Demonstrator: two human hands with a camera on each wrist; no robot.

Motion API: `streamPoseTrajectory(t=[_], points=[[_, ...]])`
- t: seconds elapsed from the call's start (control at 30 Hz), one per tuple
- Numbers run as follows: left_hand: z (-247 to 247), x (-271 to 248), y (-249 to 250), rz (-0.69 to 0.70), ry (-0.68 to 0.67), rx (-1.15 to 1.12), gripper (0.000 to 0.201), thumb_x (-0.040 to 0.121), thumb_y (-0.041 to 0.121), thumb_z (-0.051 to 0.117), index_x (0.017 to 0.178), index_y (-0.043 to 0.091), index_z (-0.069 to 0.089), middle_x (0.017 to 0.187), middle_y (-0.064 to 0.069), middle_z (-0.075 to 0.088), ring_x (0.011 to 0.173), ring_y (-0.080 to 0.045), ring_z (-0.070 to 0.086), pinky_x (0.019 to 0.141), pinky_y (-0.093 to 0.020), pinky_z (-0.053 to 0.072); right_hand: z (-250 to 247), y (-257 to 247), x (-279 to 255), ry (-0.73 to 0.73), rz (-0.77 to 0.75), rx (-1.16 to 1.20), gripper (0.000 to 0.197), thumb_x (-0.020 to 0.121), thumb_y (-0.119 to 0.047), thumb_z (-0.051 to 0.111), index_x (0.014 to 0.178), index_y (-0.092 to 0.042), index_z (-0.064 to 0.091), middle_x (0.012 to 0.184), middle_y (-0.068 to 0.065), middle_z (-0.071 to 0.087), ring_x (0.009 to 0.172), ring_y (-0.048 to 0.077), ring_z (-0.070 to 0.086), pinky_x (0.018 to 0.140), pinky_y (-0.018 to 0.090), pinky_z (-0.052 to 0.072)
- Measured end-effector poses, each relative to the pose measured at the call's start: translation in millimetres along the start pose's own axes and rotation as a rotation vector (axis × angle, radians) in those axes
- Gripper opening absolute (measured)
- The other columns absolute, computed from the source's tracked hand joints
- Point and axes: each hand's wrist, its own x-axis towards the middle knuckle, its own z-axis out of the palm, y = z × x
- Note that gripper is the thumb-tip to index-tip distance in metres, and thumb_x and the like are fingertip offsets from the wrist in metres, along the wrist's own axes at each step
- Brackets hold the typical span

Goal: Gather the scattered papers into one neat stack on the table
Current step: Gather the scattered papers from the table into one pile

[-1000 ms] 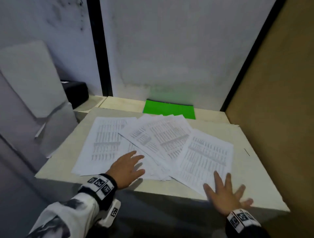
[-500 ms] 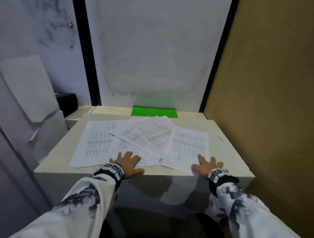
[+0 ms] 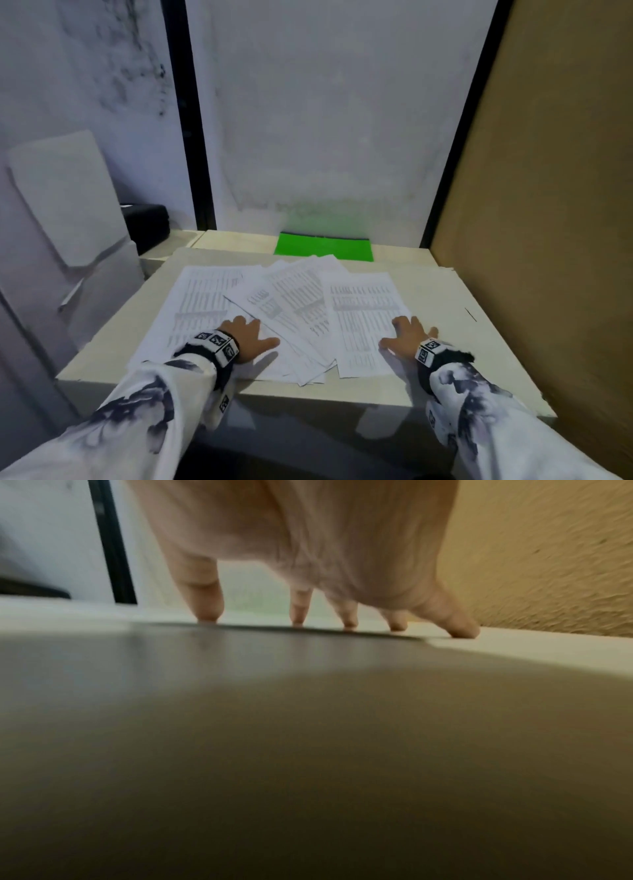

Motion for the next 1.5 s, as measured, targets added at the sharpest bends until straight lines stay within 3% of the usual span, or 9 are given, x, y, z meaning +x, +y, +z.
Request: streamPoseTrajectory(t=[0.2, 0.47, 0.7, 0.87, 1.0, 1.17, 1.23, 1.4, 1.5], points=[[6, 6, 25, -0.037, 0.012, 0.006, 0.095, 0.071, 0.091, 0.026, 0.154, 0.05, 0.005, 0.167, -0.011, 0.003, 0.146, -0.044, 0.02, 0.111, -0.061, 0.026, -21, -14, -6, -0.17, -0.125, -0.065, 0.098, 0.061, -0.071, 0.055, 0.148, -0.028, 0.04, 0.138, 0.002, 0.044, 0.137, 0.029, 0.043, 0.112, 0.05, 0.026], [2, 11, 33, 0.085, -0.014, 0.161, 0.092, 0.071, 0.087, 0.031, 0.151, 0.053, 0.003, 0.167, -0.011, 0.009, 0.146, -0.043, 0.021, 0.112, -0.062, 0.028, -69, -28, -3, -0.407, -0.175, -0.129, 0.066, 0.096, -0.042, 0.06, 0.154, -0.017, 0.04, 0.165, 0.005, 0.031, 0.151, 0.027, 0.031, 0.121, 0.037, 0.025], [-15, 19, 34, 0.124, -0.153, 0.151, 0.093, 0.074, 0.08, 0.049, 0.153, 0.038, 0.021, 0.16, -0.014, 0.026, 0.14, -0.045, 0.031, 0.108, -0.055, 0.034, -47, -48, 2, -0.242, -0.074, -0.156, 0.123, 0.05, -0.072, 0.066, 0.154, -0.012, 0.036, 0.155, 0.026, 0.036, 0.143, 0.043, 0.036, 0.115, 0.049, 0.031], [-29, 32, 54, 0.151, -0.097, -0.497, 0.075, 0.087, 0.047, 0.07, 0.147, 0.01, 0.042, 0.151, -0.011, 0.047, 0.137, -0.027, 0.047, 0.104, -0.032, 0.04, -34, -68, 5, -0.047, 0.036, -0.121, 0.074, 0.073, -0.056, 0.069, 0.133, -0.015, 0.054, 0.134, 0.013, 0.05, 0.123, 0.029, 0.054, 0.09, 0.037, 0.042], [-24, 47, 73, 0.076, 0.092, -0.775, 0.099, 0.073, 0.025, 0.088, 0.152, 0.014, 0.028, 0.153, -0.011, 0.044, 0.135, -0.028, 0.049, 0.102, -0.032, 0.044, -42, -77, 17, -0.275, -0.037, 0.28, 0.075, 0.085, -0.044, 0.073, 0.144, -0.003, 0.051, 0.151, 0.019, 0.048, 0.139, 0.035, 0.047, 0.105, 0.038, 0.041], [-5, 56, 79, -0.001, 0.21, -1.037, 0.125, 0.071, 0.005, 0.083, 0.159, 0.027, -0.003, 0.133, -0.011, 0.056, 0.106, -0.028, 0.06, 0.08, -0.035, 0.054, -50, -78, 19, -0.33, 0.015, 0.539, 0.063, 0.092, -0.037, 0.067, 0.143, -0.003, 0.051, 0.147, 0.019, 0.054, 0.133, 0.035, 0.055, 0.072, 0.028, 0.05], [-2, 63, 69, 0.026, 0.179, -1.295, 0.131, 0.065, 0.007, 0.09, 0.159, 0.033, 0.002, 0.141, -0.005, 0.053, 0.118, -0.025, 0.058, 0.089, -0.037, 0.054, -57, -66, 22, -0.312, 0.04, 0.43, 0.062, 0.088, -0.051, 0.065, 0.133, -0.008, 0.061, 0.13, 0.012, 0.064, 0.116, 0.031, 0.063, 0.085, 0.032, 0.052], [-45, 43, 56, 0.286, 0.068, -1.605, 0.052, 0.086, -0.011, 0.067, 0.134, 0.003, 0.053, 0.129, -0.023, 0.066, 0.116, -0.036, 0.066, 0.089, -0.038, 0.061, -55, -43, 27, -0.298, 0.106, 0.818, 0.064, 0.067, -0.066, 0.076, 0.085, -0.006, 0.063, 0.072, 0.008, 0.064, 0.061, 0.024, 0.057, 0.073, 0.032, 0.046], [-71, 22, 55, 0.492, 0.026, -1.631, 0.052, 0.088, -0.012, 0.06, 0.137, 0.003, 0.048, 0.131, -0.023, 0.065, 0.12, -0.04, 0.063, 0.103, -0.054, 0.05, -53, -42, 12, -0.512, 0.098, 1.234, 0.068, 0.075, -0.055, 0.079, 0.115, -0.001, 0.067, 0.101, 0.018, 0.077, 0.083, 0.032, 0.07, 0.072, 0.034, 0.054]])
